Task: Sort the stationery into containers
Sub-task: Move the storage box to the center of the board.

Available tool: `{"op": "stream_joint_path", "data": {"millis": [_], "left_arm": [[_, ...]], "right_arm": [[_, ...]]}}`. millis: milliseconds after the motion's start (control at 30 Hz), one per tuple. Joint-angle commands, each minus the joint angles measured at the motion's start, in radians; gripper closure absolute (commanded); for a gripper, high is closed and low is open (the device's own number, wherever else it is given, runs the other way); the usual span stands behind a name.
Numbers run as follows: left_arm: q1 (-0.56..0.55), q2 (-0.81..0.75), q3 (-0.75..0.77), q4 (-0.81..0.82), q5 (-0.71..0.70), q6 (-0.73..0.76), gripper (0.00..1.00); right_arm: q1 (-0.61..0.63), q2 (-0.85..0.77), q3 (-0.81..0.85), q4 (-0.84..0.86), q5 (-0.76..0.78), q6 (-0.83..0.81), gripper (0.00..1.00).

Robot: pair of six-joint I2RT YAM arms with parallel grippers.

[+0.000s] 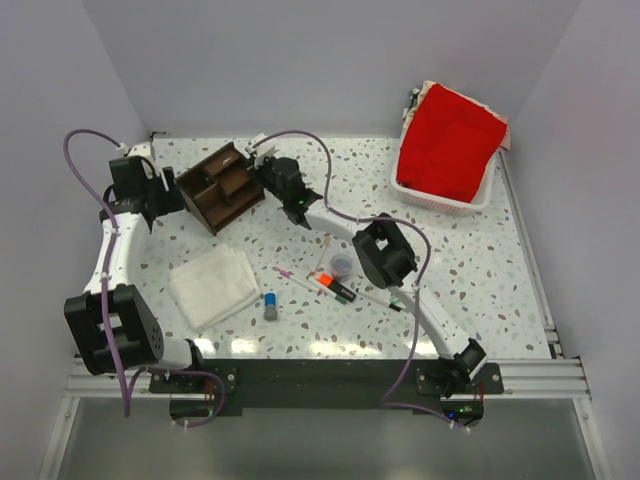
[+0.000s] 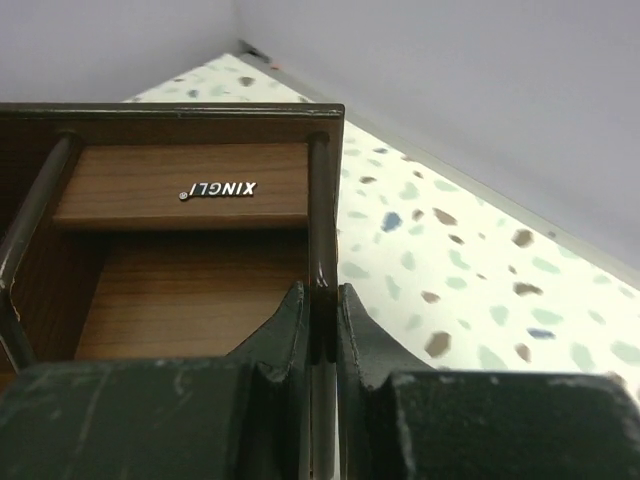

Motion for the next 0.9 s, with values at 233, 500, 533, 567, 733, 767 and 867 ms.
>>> {"op": "stream_joint_path", "data": {"millis": [233, 500, 533, 567, 733, 767, 867], "left_arm": [[0.01, -0.076, -0.044, 0.182, 0.052, -0.028, 0.25], [0.01, -0.087, -0.087, 0.257, 0.087, -0.057, 0.25], [0.008, -0.086, -0.093, 0.268, 0.088, -0.057, 0.25], [0.01, -0.086, -0.095, 0.273, 0.09, -0.057, 0.25], [0.01, -0.084, -0.103, 0.286, 0.091, -0.054, 0.25], [0.01, -0.084, -0.104, 0.288, 0.093, -0.054, 0.25], [0.008, -0.084, -0.116, 0.299, 0.096, -0.056, 0.25]], "right_arm": [[-0.13, -0.394, -0.388, -0.075, 0.581, 0.065, 1.0], [-0.139, -0.596, -0.699, -0.033, 0.688, 0.039, 1.0], [-0.141, -0.61, -0.737, -0.037, 0.689, 0.039, 1.0], [-0.142, -0.624, -0.756, -0.04, 0.692, 0.039, 1.0], [-0.15, -0.692, -0.867, -0.054, 0.694, 0.045, 1.0], [-0.153, -0.701, -0.88, -0.063, 0.7, 0.06, 1.0], [-0.162, -0.738, -0.94, -0.103, 0.717, 0.102, 1.0]]}}
